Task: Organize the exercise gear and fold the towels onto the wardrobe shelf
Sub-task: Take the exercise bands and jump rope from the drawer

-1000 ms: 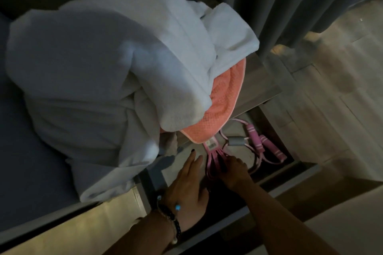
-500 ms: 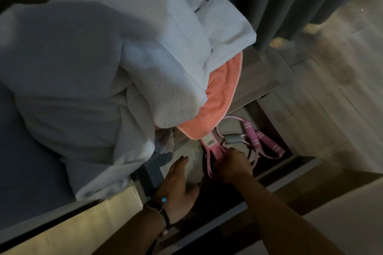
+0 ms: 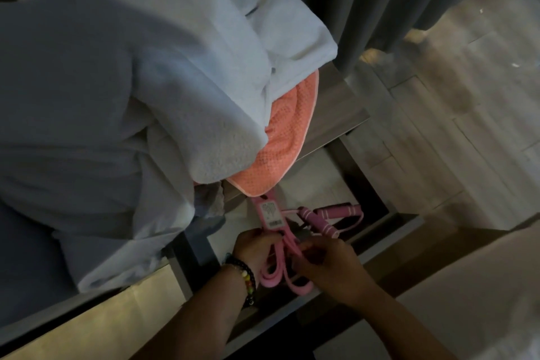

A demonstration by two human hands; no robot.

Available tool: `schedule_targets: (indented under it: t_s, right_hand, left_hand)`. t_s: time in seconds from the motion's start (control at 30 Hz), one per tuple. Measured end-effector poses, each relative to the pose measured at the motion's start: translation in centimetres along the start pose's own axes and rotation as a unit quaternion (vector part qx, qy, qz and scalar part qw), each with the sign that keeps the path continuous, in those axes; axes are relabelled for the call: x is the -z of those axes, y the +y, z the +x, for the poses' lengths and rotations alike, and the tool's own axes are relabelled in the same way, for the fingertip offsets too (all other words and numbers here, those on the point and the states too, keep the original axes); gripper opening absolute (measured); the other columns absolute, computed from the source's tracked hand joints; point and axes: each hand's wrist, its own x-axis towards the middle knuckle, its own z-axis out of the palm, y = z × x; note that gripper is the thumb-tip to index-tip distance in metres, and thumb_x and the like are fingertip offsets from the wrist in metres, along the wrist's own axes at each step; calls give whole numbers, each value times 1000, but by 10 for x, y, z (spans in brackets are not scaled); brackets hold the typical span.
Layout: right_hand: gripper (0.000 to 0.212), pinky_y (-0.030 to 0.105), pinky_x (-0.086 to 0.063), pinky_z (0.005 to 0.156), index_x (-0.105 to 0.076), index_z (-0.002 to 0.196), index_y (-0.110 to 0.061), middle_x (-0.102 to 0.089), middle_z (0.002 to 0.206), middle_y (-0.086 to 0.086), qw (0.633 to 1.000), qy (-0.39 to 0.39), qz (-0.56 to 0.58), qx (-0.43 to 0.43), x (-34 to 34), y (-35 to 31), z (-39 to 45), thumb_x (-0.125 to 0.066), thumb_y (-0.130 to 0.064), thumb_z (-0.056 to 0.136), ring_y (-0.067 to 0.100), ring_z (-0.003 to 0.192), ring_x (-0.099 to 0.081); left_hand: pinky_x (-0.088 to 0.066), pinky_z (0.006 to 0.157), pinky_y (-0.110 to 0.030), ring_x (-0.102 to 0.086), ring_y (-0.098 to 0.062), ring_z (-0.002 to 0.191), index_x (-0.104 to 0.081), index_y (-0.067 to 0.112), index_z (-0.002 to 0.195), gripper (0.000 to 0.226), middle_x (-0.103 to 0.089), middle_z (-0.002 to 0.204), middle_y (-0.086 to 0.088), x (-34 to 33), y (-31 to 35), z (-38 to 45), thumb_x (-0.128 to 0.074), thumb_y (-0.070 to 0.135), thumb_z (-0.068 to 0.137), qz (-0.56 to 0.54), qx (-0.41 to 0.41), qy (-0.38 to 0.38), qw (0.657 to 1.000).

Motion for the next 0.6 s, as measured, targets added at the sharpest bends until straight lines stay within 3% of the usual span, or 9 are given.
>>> schedule_targets:
  t_s: [0.1,0.17,0.2,0.27,0.33,0.43,0.53,0.6]
  right_hand:
    - [13,13,-52,60,-62,102,-20,-67,96,-4,991,131,-4,-26,12,4,16,-64,-16,89,-1,74,-66]
    - [33,11,-49,69,-57,117,-17,-59,116,-1,972,221,-80,-28,26,13,39,-69,-21,86,0,91,-60]
    - [49,17,-48,83,-52,126,-18,-52,127,3,967,218,-126,-40,30,21,53,-73,-28,83,8,105,-55]
    - [80,43,-39,105,-37,141,-24,-37,143,6,958,141,-225,-113,34,32,78,-74,-50,76,25,128,-38]
    - [90,53,-27,112,-26,147,-28,-33,147,7,919,37,-358,-162,30,45,95,-69,-60,74,31,134,-32]
    - [85,55,-23,113,-24,148,-32,-34,149,5,862,-38,-477,-167,21,57,98,-71,-43,78,31,136,-32]
    - [71,47,-25,113,-31,145,-30,-38,145,6,847,-11,-512,-144,12,52,91,-67,-32,84,29,133,-34]
    - [66,44,-27,111,-32,145,-25,-37,143,8,844,6,-524,-119,9,49,85,-63,-31,87,29,130,-36]
  left_hand:
    - [-50,96,-47,-66,-37,100,-72,-1,98,16,-71,101,-23,6,-3,1,-63,2,84,11,23,10,1000]
    - [-49,93,-45,-65,-38,98,-71,-2,100,17,-69,103,-26,13,-6,0,-58,2,89,8,25,-1,1000]
    - [-49,92,-45,-65,-38,96,-70,-1,100,17,-70,102,-25,17,-8,0,-58,3,89,6,25,-4,1000]
    - [-48,88,-42,-65,-33,92,-71,1,101,18,-71,98,-20,24,-11,-3,-60,8,88,12,24,-5,1000]
    - [-47,90,-42,-64,-29,91,-72,4,100,18,-71,96,-17,32,-12,-6,-62,10,87,26,32,-19,999]
    - [-47,95,-46,-65,-31,91,-75,8,93,14,-72,91,-16,44,-14,-10,-67,14,84,69,24,-21,997]
    - [-54,76,-38,-67,-27,81,-67,9,105,20,-71,84,-12,54,-18,-13,-66,16,86,98,18,-14,995]
    - [-49,63,-31,-64,-24,71,-63,9,107,23,-66,79,-10,57,-16,-18,-63,18,85,125,8,-9,992]
